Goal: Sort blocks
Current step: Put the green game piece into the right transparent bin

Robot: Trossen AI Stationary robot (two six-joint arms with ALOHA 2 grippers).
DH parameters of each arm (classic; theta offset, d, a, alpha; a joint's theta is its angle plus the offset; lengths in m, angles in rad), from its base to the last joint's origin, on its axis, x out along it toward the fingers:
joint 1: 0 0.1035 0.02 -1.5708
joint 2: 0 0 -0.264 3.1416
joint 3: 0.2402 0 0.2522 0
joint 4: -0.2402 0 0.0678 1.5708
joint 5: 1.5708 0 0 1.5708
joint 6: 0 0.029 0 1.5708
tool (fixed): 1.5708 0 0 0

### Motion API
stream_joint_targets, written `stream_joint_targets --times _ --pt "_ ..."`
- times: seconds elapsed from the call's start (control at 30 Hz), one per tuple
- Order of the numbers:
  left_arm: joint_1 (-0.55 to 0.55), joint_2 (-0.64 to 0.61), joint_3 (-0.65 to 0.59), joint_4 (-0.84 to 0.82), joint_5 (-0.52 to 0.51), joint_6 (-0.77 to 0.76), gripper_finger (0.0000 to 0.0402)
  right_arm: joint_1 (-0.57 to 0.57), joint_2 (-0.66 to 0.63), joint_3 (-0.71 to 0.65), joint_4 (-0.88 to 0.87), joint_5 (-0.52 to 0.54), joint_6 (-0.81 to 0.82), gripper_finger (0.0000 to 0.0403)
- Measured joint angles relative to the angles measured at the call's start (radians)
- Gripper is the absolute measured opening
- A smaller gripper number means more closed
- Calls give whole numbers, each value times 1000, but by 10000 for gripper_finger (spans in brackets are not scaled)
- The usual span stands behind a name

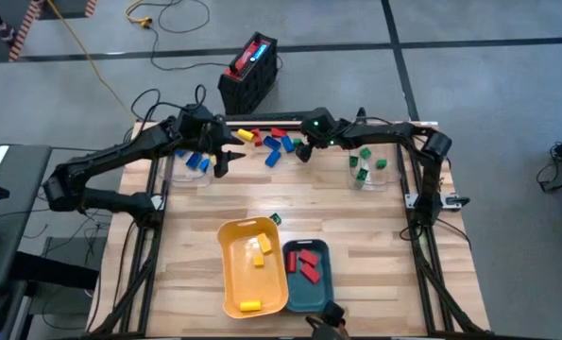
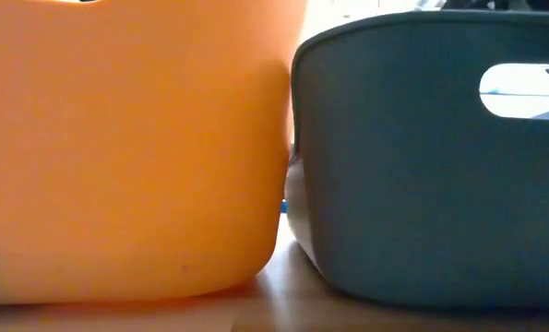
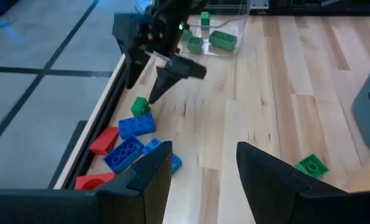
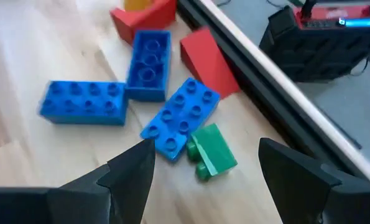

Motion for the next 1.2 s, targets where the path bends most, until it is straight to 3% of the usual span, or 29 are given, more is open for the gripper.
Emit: stream_joint_targets --times 0.47,0.8,1.03,1.2 --pt "-3 3 0 -8 -11 0 173 17 36 9 1 15 -10 298" --pt "-3 3 0 -9 -11 1 173 41 36 8 -7 -31 -19 228" --pt "-3 3 0 -12 -11 8 173 92 -27 8 -167 -100 45 179" --pt "-3 3 0 -12 -11 26 173 101 -46 9 -85 -62 15 172"
